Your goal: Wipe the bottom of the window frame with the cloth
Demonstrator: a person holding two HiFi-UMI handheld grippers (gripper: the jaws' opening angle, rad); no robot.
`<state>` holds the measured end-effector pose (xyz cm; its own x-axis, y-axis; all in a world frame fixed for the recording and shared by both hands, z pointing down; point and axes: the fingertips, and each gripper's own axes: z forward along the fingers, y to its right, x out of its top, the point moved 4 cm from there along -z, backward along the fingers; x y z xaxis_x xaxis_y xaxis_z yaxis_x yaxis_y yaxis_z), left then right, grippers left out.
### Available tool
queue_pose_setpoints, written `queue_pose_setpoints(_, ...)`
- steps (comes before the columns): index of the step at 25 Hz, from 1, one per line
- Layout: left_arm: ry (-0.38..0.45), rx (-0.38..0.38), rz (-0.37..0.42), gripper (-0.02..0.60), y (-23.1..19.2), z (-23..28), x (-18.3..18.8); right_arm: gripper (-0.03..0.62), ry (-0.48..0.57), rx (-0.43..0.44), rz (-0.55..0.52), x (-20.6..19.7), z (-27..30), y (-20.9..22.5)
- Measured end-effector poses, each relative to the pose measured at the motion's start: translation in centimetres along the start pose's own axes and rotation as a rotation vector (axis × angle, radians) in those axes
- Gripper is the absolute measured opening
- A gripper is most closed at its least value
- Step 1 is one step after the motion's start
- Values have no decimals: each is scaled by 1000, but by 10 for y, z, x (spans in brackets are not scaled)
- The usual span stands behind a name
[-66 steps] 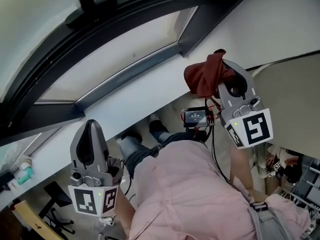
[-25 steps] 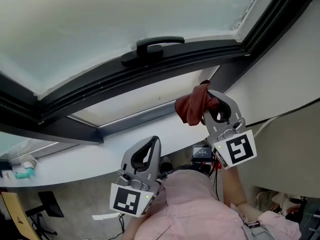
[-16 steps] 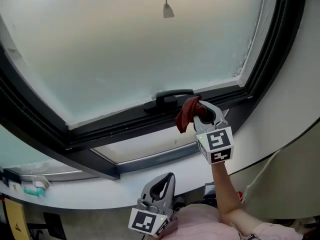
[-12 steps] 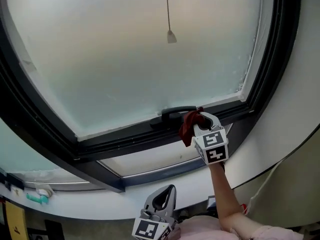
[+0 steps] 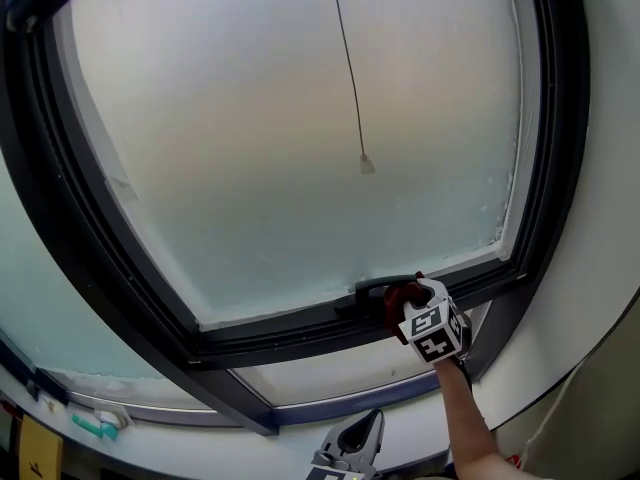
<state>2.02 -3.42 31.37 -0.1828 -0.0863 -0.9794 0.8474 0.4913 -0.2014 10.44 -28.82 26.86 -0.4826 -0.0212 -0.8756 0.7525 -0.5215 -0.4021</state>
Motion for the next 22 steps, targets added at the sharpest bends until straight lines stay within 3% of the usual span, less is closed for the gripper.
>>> queue_pose_setpoints(3,-1,-6,6,-5,1,2,1,51,17,14,-5,1,-2,1)
queue_pose_setpoints(9,-1,-16,16,-5,4,6,2,47,3,-55,17,2,0,2)
queue_pose_setpoints(22,6,-36,35,-5,9,9,6,49,15,-67,5,5,0,0)
